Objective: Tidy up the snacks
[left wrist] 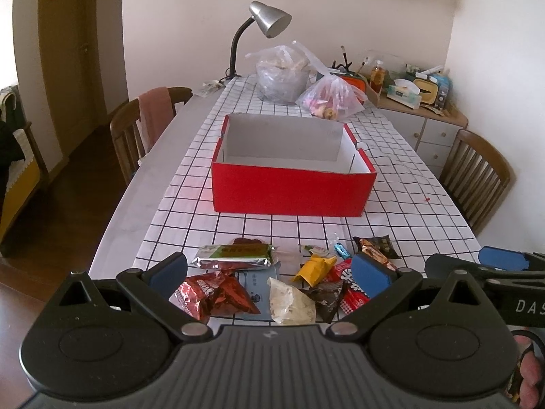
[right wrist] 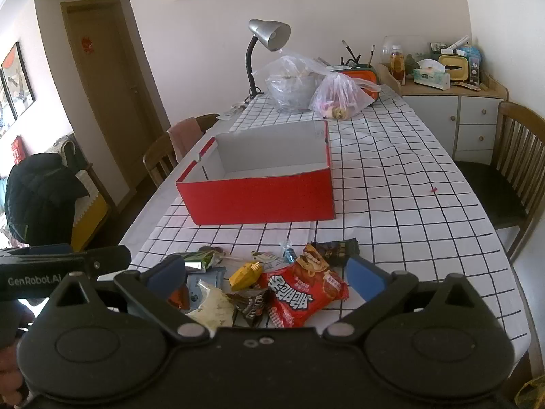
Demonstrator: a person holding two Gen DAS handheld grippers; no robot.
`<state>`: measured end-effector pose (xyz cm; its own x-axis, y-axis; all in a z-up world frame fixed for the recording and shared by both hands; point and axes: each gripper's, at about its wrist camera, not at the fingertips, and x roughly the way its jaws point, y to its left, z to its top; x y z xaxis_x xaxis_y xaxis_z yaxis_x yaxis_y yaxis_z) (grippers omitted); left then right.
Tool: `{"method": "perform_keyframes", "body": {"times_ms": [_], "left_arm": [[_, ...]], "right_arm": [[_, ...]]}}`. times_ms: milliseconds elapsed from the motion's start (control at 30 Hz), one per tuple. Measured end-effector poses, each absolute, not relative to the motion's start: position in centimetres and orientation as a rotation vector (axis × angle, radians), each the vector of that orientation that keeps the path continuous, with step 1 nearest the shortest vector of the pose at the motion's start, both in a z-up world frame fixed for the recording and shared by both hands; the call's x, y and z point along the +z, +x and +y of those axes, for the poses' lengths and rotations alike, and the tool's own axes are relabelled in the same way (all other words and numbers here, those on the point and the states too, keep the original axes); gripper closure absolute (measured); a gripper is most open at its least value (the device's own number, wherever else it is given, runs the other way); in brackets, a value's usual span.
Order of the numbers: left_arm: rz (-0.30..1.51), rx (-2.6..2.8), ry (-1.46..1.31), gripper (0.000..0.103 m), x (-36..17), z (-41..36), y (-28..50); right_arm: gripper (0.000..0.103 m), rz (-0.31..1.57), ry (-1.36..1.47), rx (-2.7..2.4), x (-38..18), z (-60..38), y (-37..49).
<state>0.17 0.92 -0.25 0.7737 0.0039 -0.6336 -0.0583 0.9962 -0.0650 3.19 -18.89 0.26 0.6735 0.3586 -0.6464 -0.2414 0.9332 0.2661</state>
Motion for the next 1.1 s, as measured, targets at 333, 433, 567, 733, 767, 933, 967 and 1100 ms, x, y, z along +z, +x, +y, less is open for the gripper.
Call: {"method": "perform_keyframes", "body": {"times_ms": [333, 433, 567, 733, 767, 933, 967, 1100], "left_arm": [[0.699, 0.065, -0.067, 0.000, -1.1, 2.5, 1.8], [0.703, 0.078, -0.083, 0.000, -1.6, 3.6, 2.7], [0.744, 0.093, -0.107, 0.000, -2.8, 5.2, 4.1], [0.795, 0.104, -0.106, 0.000, -5.1, 6.3, 5.8], [0.800, 0.105, -0.114, 0.000, -5.5, 6.4, 6.1], [0.867, 0.124, -0.122, 0.001, -7.2, 7.2, 7.5], [0.883, 0.124, -0.122, 0.001, -7.5, 7.3, 7.7], [0.929, 0.066, -0.097, 0.001, -8.8, 7.4, 9.0]], "right_arm": [[0.001, 0.802, 0.170, 0.341, -1.1, -18.7, 5.2], [0.001, 0.818, 0.177, 0.341, -1.8, -18.8, 5.8], [0.002, 0.851, 0.182, 0.324, -3.1, -19.0, 7.1], [0.003, 0.895, 0.174, 0.304, -5.0, -18.8, 8.8], [0.003, 0.908, 0.175, 0.295, -5.4, -18.8, 9.2], [0.004, 0.956, 0.188, 0.258, -7.5, -19.2, 10.7], [0.004, 0.969, 0.200, 0.254, -7.8, -19.3, 10.8], [0.005, 0.996, 0.233, 0.248, -8.7, -19.5, 10.6]]}}
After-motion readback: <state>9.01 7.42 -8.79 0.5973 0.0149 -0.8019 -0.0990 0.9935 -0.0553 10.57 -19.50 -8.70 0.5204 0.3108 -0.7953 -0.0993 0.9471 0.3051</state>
